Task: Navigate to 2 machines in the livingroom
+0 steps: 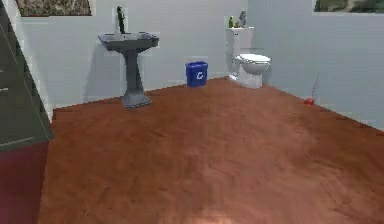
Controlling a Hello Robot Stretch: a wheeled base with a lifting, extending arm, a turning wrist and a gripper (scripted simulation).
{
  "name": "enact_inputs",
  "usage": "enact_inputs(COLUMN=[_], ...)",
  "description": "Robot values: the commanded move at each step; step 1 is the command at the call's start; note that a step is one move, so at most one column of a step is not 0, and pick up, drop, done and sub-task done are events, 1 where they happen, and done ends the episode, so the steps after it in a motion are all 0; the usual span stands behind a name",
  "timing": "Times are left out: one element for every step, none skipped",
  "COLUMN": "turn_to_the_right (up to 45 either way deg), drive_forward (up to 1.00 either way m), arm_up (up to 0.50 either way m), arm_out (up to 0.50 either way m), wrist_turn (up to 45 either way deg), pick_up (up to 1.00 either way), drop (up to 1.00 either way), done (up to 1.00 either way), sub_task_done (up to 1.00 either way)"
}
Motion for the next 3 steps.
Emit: enact_inputs(turn_to_the_right=[45.0,6.0,0.0], drive_forward=[0.0,0.0,0.15], arm_up=[0.0,0.0,0.0], arm_out=[0.0,0.0,0.0], wrist_turn=[0.0,0.0,0.0], pick_up=[0.0,0.0,0.0], drop=[0.0,0.0,0.0], done=[0.0,0.0,0.0], sub_task_done=[0.0,0.0,0.0])
